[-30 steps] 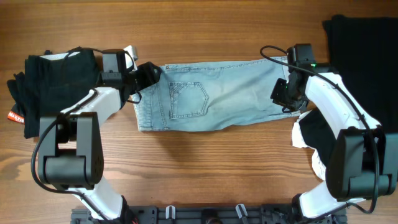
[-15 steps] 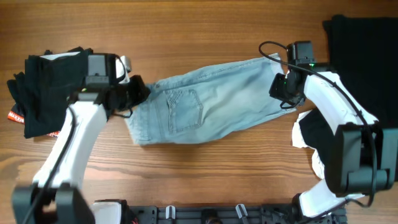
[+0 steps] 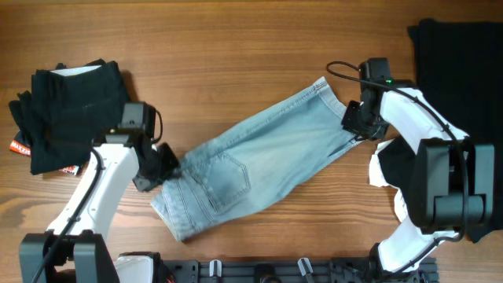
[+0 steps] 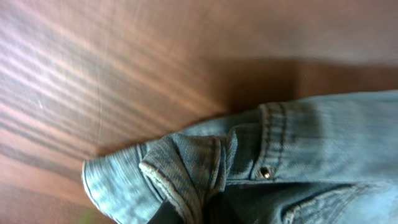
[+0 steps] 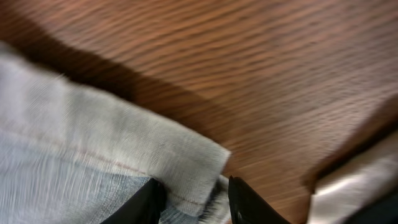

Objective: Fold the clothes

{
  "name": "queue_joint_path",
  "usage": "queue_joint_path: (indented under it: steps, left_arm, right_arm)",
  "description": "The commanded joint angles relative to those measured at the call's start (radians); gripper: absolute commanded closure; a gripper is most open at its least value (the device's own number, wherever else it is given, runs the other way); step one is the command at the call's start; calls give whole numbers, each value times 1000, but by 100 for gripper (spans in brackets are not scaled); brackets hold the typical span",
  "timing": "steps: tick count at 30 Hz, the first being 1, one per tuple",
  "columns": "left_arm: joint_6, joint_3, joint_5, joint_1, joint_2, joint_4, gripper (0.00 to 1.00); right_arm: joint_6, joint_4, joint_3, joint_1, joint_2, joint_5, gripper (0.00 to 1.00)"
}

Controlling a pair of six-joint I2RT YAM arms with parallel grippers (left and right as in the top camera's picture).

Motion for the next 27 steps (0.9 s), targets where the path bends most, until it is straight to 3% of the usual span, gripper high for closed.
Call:
queue_joint_path:
  steps: [1, 4, 10, 14, 17, 20, 22, 27]
  left_arm:
    - [-47, -100, 55, 4, 7, -13, 96]
    - [-47, -165, 62, 4, 7, -12, 95]
    - [-47, -204, 145, 2, 7, -48, 79]
    - [-47, -204, 245, 2, 7, -60, 80]
    - [-43, -204, 274, 2, 7, -72, 58]
    - [-36, -204, 272, 2, 7, -83, 55]
    - [-36, -204, 272, 2, 7, -78, 47]
    - [-36, -208, 273, 2, 7, -80, 43]
  right_arm:
    - [-14, -7, -8, -46, 19, 74, 62]
    - [-29, -13, -8, -49, 19, 74, 62]
    - [-30, -11, -8, -49, 19, 74, 62]
    - [-29, -11, -8, -49, 19, 74, 62]
    - [-29, -12, -8, -49, 19, 72, 61]
    - [-29, -12, -8, -49, 19, 66, 61]
    - [-28, -12, -8, -49, 19, 66, 62]
    - [-29, -13, -8, -49, 19, 63, 62]
